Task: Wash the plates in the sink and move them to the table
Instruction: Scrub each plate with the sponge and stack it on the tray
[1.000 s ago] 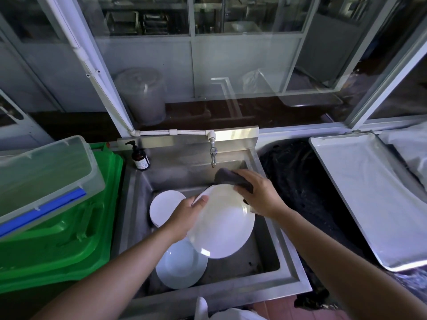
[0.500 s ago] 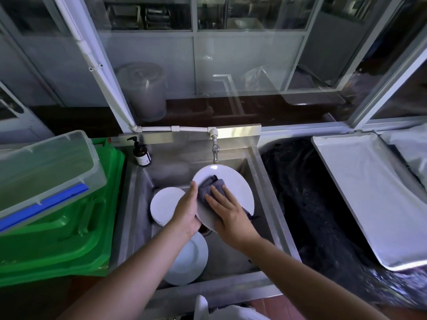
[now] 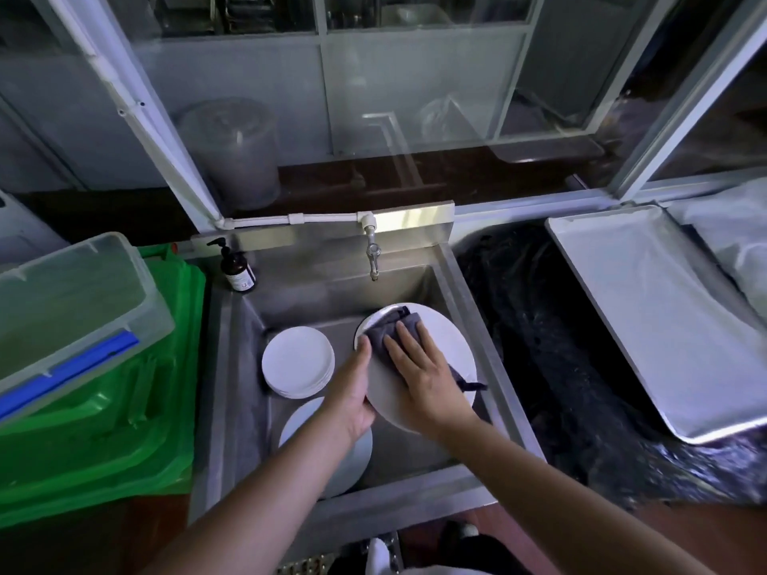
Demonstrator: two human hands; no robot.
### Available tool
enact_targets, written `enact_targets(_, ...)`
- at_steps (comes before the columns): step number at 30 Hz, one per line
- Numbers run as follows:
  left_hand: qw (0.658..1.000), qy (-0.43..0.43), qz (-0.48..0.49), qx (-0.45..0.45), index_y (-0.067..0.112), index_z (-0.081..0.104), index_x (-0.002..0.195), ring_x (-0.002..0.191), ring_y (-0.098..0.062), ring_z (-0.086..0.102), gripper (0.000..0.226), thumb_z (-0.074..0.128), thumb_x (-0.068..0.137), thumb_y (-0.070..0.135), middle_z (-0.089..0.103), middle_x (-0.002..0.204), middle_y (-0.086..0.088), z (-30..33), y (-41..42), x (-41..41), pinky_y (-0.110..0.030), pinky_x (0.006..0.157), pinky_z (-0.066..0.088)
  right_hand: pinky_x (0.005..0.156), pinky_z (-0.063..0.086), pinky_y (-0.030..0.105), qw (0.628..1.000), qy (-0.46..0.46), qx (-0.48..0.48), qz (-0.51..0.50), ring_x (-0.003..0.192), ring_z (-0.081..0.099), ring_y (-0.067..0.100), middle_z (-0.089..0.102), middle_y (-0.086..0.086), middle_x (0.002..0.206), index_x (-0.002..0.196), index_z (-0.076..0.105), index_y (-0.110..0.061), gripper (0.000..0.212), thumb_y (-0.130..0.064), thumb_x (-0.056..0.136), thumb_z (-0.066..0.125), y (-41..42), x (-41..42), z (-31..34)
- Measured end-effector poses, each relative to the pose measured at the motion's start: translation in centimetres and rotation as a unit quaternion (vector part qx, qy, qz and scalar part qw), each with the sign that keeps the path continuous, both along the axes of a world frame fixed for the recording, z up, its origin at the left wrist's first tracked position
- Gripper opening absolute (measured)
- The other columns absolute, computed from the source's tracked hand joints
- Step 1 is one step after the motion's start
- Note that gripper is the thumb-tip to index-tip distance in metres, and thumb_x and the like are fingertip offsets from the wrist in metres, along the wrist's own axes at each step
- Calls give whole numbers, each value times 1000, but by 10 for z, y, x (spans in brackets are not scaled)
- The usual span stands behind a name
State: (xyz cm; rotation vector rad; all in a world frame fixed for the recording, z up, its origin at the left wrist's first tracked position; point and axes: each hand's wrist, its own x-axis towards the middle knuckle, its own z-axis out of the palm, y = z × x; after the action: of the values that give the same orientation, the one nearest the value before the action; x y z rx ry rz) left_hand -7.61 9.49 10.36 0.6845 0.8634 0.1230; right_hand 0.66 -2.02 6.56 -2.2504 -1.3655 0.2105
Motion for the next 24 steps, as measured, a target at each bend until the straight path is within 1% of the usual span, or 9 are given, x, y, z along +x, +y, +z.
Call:
enact_targets(2,1000,2,11,-5,10,66,125,105,-24,73,55,39,105,54,76,114,-13,-4,-12,7,-42,95,54,118,29,60,999,-10,-20,28,153,16,41,28,11,164,154,40,-14,68,-38,91,47,-25,2,-6)
enact_targets(5,999,14,32,-12,9,68,118,98,-26,75,57,34,107,54,78,106,-15,-4,-40,21,-44,88,55,117,32,53,999,3,-33,35,155,14,30,22,-4,166,155,39,-30,69,-46,88,45,-68,27,-5)
enact_targets(9,996,30,87,-15,6,63,129,116,-33,67,61,39,105,56,73,120,-18,-11,-93,50,-50,102,52,111,37,59,998,15,-62,19,154,20,32,25,-8,166,153,39,-36,70,-62,88,46,-117,65,-2)
enact_targets(13,993,35,112,-30,9,65,123,113,-35,66,61,34,105,58,75,113,-19,-8,-148,81,-47,87,55,112,34,58,991,-25,-92,93,152,24,37,30,0,165,154,39,-28,94,-84,78,47,-174,89,-2)
enact_targets(15,991,31,129,-36,8,66,118,107,-35,67,58,33,107,54,78,101,-17,-7,-169,92,-46,83,54,110,38,57,982,-53,-118,138,149,29,37,31,2,164,154,36,-28,90,-77,80,53,-201,108,-4)
enact_targets(16,989,35,140,-38,7,66,119,108,-35,67,58,33,107,54,78,102,-18,-8,-178,96,-47,84,54,105,45,56,978,-78,-116,152,145,36,38,36,3,161,153,37,-27,81,-64,84,60,-212,117,-5)
enact_targets(19,985,42,155,-58,3,59,134,120,-37,63,66,34,106,57,70,124,-22,-13,-196,102,-50,98,50,84,54,49,972,-145,-81,164,122,54,38,53,7,145,143,50,-21,61,-23,82,57,-234,133,-9)
enact_targets(21,983,41,168,-67,1,56,137,122,-38,62,62,37,107,52,68,127,-24,-15,-204,106,-51,100,49,79,52,47,967,-190,-48,164,113,58,38,58,7,137,137,56,-18,53,-17,85,49,-243,139,-11)
enact_targets(24,986,28,144,-74,-1,56,133,119,-40,62,41,46,108,31,69,124,-27,-9,-206,111,-53,92,52,77,50,45,960,-227,-32,158,107,61,37,61,6,131,134,57,-17,50,-13,85,59,-252,147,-10)
